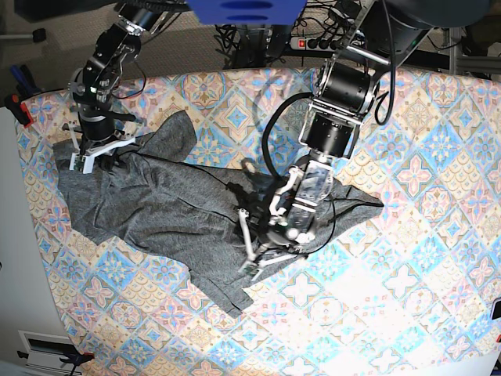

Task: Layout the t-shirt on the table in an organized manner, then fold the t-shirt properly
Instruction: 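Grasp the grey shirt fabric with the left gripper and drag it toward the hem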

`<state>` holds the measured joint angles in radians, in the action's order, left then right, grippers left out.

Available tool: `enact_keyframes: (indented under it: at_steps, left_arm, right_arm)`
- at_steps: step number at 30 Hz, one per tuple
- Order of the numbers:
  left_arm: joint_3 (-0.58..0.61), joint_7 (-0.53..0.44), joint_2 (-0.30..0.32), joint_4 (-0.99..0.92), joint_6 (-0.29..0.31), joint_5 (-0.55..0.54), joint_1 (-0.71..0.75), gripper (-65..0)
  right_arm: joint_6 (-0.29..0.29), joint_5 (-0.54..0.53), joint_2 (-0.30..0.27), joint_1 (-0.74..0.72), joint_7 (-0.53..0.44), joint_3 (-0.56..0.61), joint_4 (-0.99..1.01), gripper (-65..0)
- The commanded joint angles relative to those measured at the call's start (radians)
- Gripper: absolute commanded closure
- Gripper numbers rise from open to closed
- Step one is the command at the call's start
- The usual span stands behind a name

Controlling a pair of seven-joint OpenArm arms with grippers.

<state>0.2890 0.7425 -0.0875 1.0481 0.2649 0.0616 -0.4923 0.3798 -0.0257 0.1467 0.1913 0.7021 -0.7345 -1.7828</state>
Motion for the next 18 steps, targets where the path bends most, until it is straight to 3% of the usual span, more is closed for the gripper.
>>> enact_keyframes:
  at_steps: [1, 7, 11, 14, 18]
  left_arm:
    - [0.02, -0.016, -0.018, 0.019, -0.011, 0.022, -0.032, -17.6]
    - [0.046, -0.016, -0.042, 0.011, -0.055, 0.117, -0.039, -17.7]
    - [0.043, -0.016, -0.036, 0.019, -0.059, 0.119, -0.039, -17.6]
    - [0.042, -0.013, -0.034, 0.019, -0.108, 0.12, -0.045, -17.9]
    - [0.046, 0.002, -0.034, 0.019, -0.114, 0.12, -0.065, -18.1]
  right_arm:
    - [0.003, -0.012, -0.006, -0.009, -0.025, 0.0, -0.013, 0.0]
    - [0.003, -0.012, -0.006, -0.009, -0.025, 0.0, -0.012, 0.0]
    - [0.003, -0.012, -0.006, -0.009, -0.025, 0.0, -0.012, 0.0]
    - [0.003, -0.012, -0.006, -0.009, -0.025, 0.0, -0.01, 0.0]
    - [0.003, -0.012, -0.006, -0.009, -0.025, 0.0, -0.01, 0.0]
